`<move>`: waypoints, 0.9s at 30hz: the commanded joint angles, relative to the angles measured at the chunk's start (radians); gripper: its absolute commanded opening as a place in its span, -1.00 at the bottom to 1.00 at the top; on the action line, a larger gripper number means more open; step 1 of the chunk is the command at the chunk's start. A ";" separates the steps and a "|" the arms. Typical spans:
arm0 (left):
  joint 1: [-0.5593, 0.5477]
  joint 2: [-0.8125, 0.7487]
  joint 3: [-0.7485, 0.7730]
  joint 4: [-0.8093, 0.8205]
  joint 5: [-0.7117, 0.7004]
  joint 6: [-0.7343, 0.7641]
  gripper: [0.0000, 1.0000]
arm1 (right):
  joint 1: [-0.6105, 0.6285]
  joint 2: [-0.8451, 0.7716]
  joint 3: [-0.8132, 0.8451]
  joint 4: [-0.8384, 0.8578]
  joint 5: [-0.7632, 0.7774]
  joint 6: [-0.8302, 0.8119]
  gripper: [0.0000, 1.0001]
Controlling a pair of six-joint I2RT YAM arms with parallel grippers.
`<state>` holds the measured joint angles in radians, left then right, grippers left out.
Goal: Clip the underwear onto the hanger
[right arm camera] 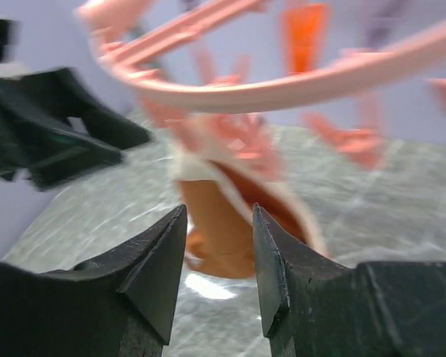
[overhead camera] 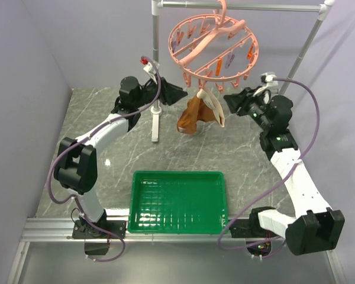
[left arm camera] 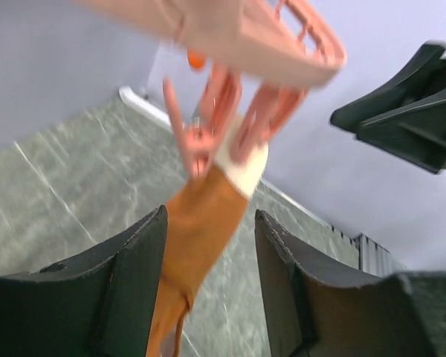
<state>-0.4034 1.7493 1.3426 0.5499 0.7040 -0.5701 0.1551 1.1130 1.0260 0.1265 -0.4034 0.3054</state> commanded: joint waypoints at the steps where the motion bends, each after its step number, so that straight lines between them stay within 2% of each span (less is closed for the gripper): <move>1: -0.003 0.032 0.093 0.028 -0.040 -0.013 0.11 | -0.087 0.016 0.032 0.022 -0.002 0.027 -0.05; 8: 0.026 0.091 0.188 0.007 -0.090 -0.008 0.11 | -0.176 0.036 0.054 0.033 -0.035 0.012 -0.05; 17: 0.113 0.151 0.288 0.021 -0.118 -0.016 0.17 | -0.192 0.073 0.088 0.062 -0.080 -0.048 -0.02; 22: 0.140 0.109 0.236 0.056 -0.081 0.027 0.22 | -0.193 0.097 0.128 0.068 -0.126 -0.071 -0.01; 27: 0.114 -0.031 0.069 0.079 -0.029 0.146 0.25 | -0.193 0.093 0.141 0.076 -0.127 -0.094 0.01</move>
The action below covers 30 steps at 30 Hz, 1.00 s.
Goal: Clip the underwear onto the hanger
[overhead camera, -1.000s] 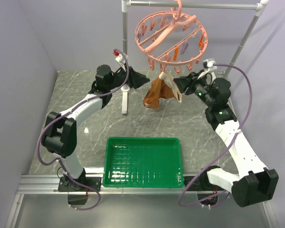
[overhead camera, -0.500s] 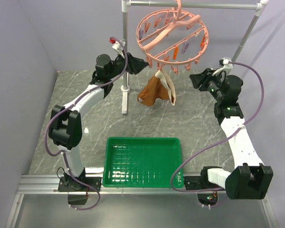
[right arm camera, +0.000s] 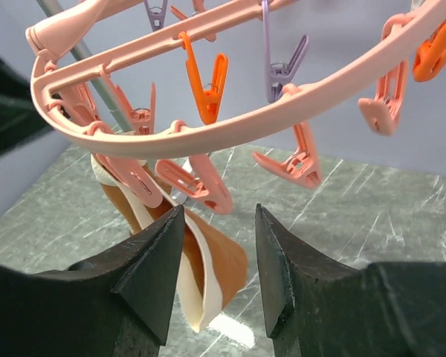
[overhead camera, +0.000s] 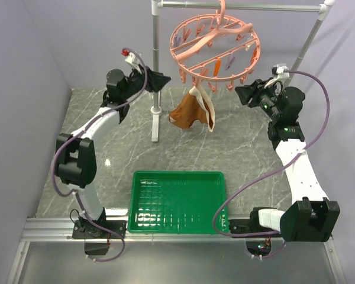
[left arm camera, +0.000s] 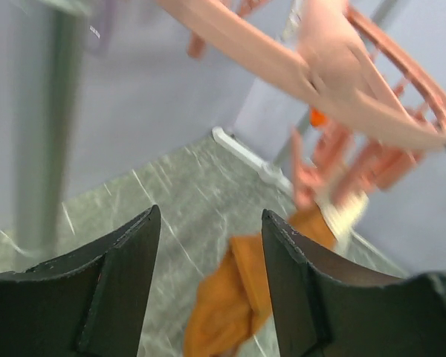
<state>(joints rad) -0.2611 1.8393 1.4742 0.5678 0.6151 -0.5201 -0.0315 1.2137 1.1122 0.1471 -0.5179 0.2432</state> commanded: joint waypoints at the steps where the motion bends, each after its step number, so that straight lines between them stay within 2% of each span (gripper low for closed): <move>1: -0.039 -0.144 -0.089 0.060 0.067 0.123 0.25 | -0.007 -0.008 0.069 0.058 -0.011 -0.033 0.01; 5: -0.121 -0.258 -0.248 0.056 0.086 0.250 0.25 | -0.008 0.004 0.145 0.033 -0.042 -0.038 -0.07; 7: -0.196 -0.290 -0.331 0.111 0.051 0.295 0.25 | -0.008 0.021 0.216 -0.001 -0.045 -0.036 -0.10; 11: -0.352 -0.261 -0.394 0.280 -0.073 0.336 0.26 | -0.008 0.041 0.278 -0.058 0.004 -0.019 -0.08; 12: -0.407 -0.243 -0.390 0.309 -0.098 0.342 0.27 | -0.007 0.049 0.288 -0.082 0.019 -0.018 -0.08; 13: -0.432 -0.200 -0.370 0.372 -0.160 0.342 0.27 | -0.008 0.046 0.294 -0.089 0.022 -0.010 -0.07; 15: -0.479 -0.146 -0.335 0.429 -0.198 0.336 0.27 | -0.010 0.035 0.291 -0.099 0.030 -0.005 -0.01; 18: -0.515 -0.040 -0.255 0.535 -0.258 0.324 0.30 | -0.008 0.011 0.284 -0.127 0.035 -0.018 0.09; 20: -0.532 0.030 -0.195 0.588 -0.306 0.316 0.40 | -0.008 -0.003 0.273 -0.139 0.036 -0.025 0.18; 24: -0.540 0.147 -0.062 0.592 -0.380 0.261 0.41 | -0.008 -0.051 0.242 -0.167 0.050 -0.041 0.25; 30: -0.541 0.222 0.038 0.558 -0.488 0.230 0.42 | -0.008 -0.095 0.222 -0.221 0.058 -0.051 0.29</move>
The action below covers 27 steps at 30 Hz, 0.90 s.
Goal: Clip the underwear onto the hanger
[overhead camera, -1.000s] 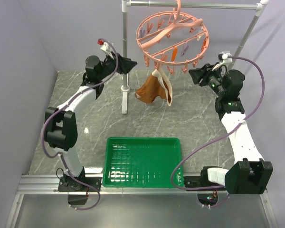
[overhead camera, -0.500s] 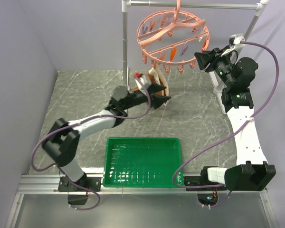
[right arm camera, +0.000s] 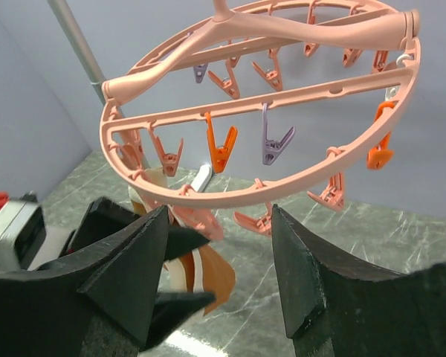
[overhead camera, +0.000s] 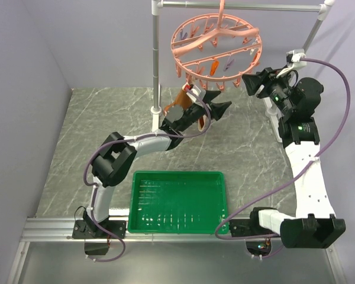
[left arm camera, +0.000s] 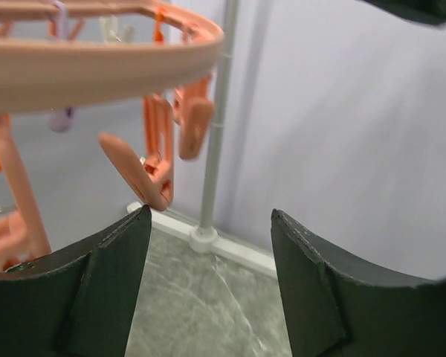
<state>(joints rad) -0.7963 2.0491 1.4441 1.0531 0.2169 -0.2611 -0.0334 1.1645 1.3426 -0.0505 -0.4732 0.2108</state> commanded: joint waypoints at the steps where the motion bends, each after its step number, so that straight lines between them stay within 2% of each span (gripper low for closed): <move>1: -0.006 0.022 0.084 0.068 -0.100 -0.027 0.42 | -0.007 -0.052 -0.010 -0.028 0.013 -0.021 0.29; 13: -0.001 0.074 0.151 0.021 -0.143 -0.059 0.34 | -0.008 -0.075 -0.019 -0.054 -0.034 -0.067 0.30; 18: 0.008 0.066 0.128 0.021 -0.149 -0.050 0.30 | -0.007 -0.078 -0.028 -0.051 -0.054 -0.071 0.30; 27: 0.020 0.037 0.095 0.056 -0.099 0.013 -0.08 | -0.010 -0.051 -0.014 -0.051 -0.097 -0.064 0.29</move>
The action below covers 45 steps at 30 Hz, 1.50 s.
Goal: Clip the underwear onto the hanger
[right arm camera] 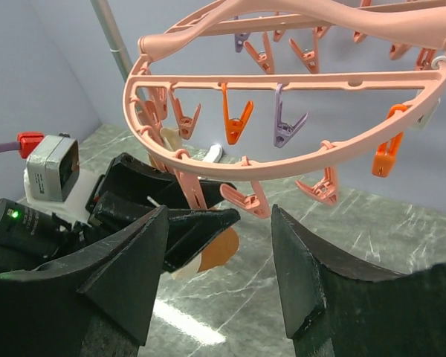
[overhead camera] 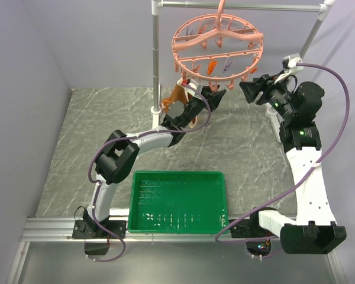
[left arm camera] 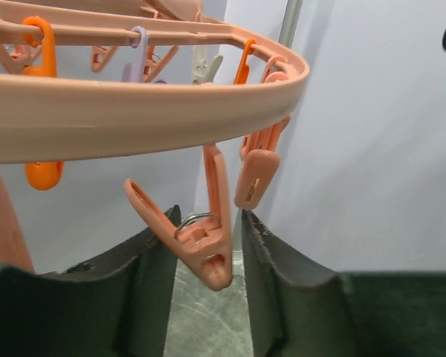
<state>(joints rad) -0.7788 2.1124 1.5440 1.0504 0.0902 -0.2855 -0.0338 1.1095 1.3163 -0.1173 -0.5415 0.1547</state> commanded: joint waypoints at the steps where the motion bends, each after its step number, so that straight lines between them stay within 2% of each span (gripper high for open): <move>1: 0.006 -0.029 -0.007 0.059 0.031 0.042 -0.15 | -0.009 0.007 0.014 0.018 -0.031 0.000 0.28; 8: 0.007 -0.060 -0.045 0.065 0.051 0.091 -0.52 | -0.008 0.030 0.012 0.038 -0.072 0.040 0.25; 15: 0.006 -0.081 -0.061 0.051 0.049 0.141 -0.61 | 0.049 0.043 -0.006 0.039 -0.037 0.088 -0.09; 18: 0.007 -0.086 -0.056 0.039 0.048 0.152 -0.63 | 0.106 0.038 -0.023 0.036 0.027 0.089 -0.29; 20: 0.007 -0.086 -0.051 0.036 0.051 0.157 -0.63 | 0.139 0.032 -0.035 0.030 0.063 0.094 -0.33; 21: 0.007 -0.086 -0.045 0.033 0.051 0.155 -0.63 | 0.170 0.026 -0.063 0.039 0.139 0.101 -0.34; 27: 0.006 -0.091 -0.053 0.031 0.052 0.157 -0.64 | 0.235 0.035 -0.101 0.084 0.294 0.166 -0.27; 34: -0.002 -0.095 -0.062 0.020 0.045 0.154 -0.65 | 0.271 0.075 -0.126 0.145 0.328 0.230 -0.19; 45: -0.017 -0.092 -0.064 0.008 0.046 0.164 -0.64 | 0.298 0.138 -0.106 0.189 0.396 0.227 -0.11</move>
<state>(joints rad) -0.7818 2.0819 1.4879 1.0466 0.1165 -0.1421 0.2520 1.2335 1.1900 0.0097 -0.1974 0.3847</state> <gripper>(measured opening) 0.264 0.444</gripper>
